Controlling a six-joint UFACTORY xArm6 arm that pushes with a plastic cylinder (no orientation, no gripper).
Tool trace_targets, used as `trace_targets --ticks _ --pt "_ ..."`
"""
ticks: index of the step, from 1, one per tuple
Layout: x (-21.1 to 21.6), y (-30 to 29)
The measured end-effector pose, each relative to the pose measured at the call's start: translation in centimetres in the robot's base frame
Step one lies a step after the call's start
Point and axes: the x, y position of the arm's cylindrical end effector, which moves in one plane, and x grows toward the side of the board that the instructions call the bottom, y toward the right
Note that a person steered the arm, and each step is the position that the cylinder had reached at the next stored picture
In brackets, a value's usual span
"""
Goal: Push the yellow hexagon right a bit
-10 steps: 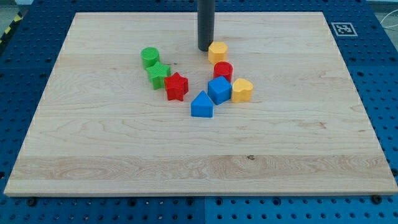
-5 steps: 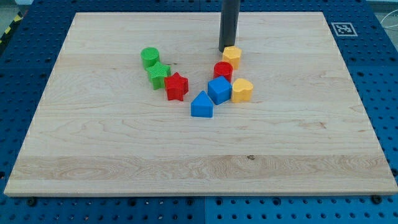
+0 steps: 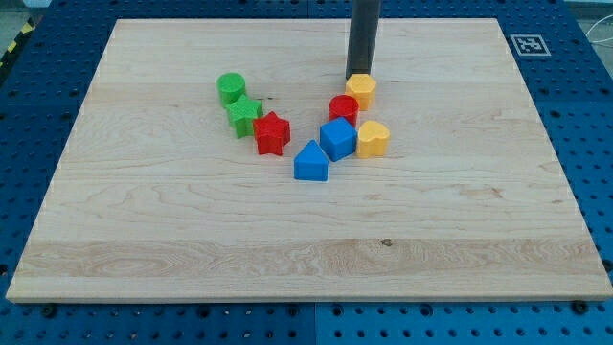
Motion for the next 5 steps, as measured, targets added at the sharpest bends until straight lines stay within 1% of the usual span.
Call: trace_targets --ticks 2,3,5 --pt "0.1 0.0" --pt "-0.6 1.0" --pt "-0.1 6.1"
